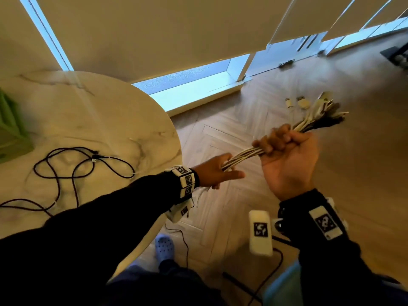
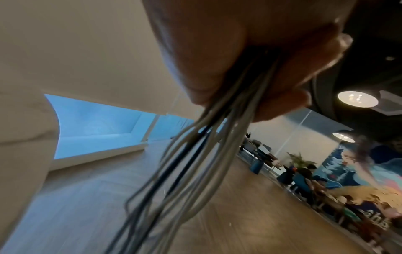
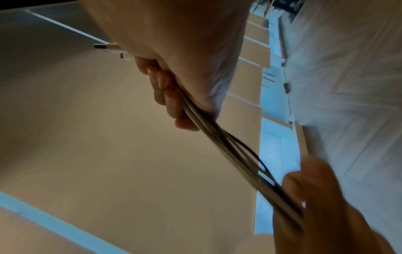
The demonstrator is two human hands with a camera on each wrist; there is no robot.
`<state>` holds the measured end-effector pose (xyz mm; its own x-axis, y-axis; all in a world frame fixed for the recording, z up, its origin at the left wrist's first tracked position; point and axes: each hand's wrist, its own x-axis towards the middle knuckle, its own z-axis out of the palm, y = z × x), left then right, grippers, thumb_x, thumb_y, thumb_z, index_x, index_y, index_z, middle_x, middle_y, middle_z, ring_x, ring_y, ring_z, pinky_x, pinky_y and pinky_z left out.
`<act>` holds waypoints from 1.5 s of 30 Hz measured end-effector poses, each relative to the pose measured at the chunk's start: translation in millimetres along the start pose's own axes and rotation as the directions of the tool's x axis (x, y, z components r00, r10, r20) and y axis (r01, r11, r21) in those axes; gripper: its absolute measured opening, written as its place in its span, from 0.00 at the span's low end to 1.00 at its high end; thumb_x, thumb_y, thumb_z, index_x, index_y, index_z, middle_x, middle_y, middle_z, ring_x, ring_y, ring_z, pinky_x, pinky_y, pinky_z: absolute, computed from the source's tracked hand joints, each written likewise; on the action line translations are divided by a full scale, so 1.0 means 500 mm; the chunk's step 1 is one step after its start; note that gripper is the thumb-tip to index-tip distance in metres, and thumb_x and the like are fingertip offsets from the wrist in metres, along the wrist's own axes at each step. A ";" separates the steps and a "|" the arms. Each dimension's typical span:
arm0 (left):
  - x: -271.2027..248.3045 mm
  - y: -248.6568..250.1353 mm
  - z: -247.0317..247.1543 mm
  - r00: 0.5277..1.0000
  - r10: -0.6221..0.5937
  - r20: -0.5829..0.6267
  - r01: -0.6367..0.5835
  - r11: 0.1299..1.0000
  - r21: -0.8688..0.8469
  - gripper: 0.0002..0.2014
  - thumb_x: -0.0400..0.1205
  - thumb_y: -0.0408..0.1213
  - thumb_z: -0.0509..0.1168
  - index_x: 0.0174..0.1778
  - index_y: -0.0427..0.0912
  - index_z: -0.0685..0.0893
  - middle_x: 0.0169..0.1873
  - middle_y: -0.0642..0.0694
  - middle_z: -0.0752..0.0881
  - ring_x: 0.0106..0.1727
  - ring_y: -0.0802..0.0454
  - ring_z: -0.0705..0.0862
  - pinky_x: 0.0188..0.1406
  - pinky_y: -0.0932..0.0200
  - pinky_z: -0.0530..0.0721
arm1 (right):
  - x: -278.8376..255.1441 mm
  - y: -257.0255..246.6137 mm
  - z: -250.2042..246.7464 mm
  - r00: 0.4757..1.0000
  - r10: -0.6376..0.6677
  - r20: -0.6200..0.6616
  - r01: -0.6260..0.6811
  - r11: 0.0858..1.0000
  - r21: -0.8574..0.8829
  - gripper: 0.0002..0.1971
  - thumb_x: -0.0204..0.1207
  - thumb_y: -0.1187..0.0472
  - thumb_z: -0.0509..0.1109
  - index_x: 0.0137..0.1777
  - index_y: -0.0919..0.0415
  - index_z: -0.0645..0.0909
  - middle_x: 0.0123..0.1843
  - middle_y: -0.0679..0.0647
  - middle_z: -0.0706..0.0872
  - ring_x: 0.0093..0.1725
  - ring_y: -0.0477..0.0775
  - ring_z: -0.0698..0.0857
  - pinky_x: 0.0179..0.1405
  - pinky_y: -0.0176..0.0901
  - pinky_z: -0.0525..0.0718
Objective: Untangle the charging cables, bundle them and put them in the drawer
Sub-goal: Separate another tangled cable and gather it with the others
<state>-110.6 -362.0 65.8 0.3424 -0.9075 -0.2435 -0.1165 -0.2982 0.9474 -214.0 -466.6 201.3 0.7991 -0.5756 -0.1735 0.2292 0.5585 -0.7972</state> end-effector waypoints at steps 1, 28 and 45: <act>-0.007 0.004 0.005 0.998 -0.010 0.069 0.007 0.999 0.041 0.19 0.84 0.50 0.70 0.54 0.38 0.73 0.32 0.48 0.80 0.25 0.55 0.81 0.23 0.63 0.81 | 0.014 -0.012 -0.011 0.999 0.006 -0.036 -0.006 1.000 -0.013 0.06 0.67 0.56 0.60 0.32 0.53 0.66 0.28 0.49 0.59 0.29 0.51 0.60 0.42 0.49 0.78; -0.156 0.195 -0.143 0.982 0.130 0.135 -0.091 0.960 -0.265 0.19 0.91 0.47 0.53 0.39 0.38 0.73 0.49 0.36 0.92 0.53 0.36 0.91 0.66 0.39 0.85 | 0.053 0.293 -0.072 0.580 0.812 0.069 0.080 0.027 -0.996 0.19 0.71 0.43 0.81 0.34 0.58 0.82 0.35 0.52 0.89 0.39 0.50 0.87 0.52 0.50 0.83; -0.353 0.039 -0.268 0.664 -0.156 -0.731 -0.446 0.702 -0.555 0.06 0.79 0.45 0.63 0.45 0.51 0.72 0.36 0.55 0.71 0.32 0.60 0.71 0.38 0.63 0.74 | -0.055 0.494 0.097 0.598 0.701 0.388 0.522 0.026 -0.852 0.38 0.76 0.44 0.73 0.78 0.60 0.60 0.50 0.63 0.88 0.48 0.65 0.87 0.50 0.60 0.88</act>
<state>-48.6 -168.0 154.8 0.9271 -0.3402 -0.1576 0.2833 0.3603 0.8888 -152.2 -284.1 37.4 0.8545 0.2789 -0.4383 -0.0504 -0.7953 -0.6041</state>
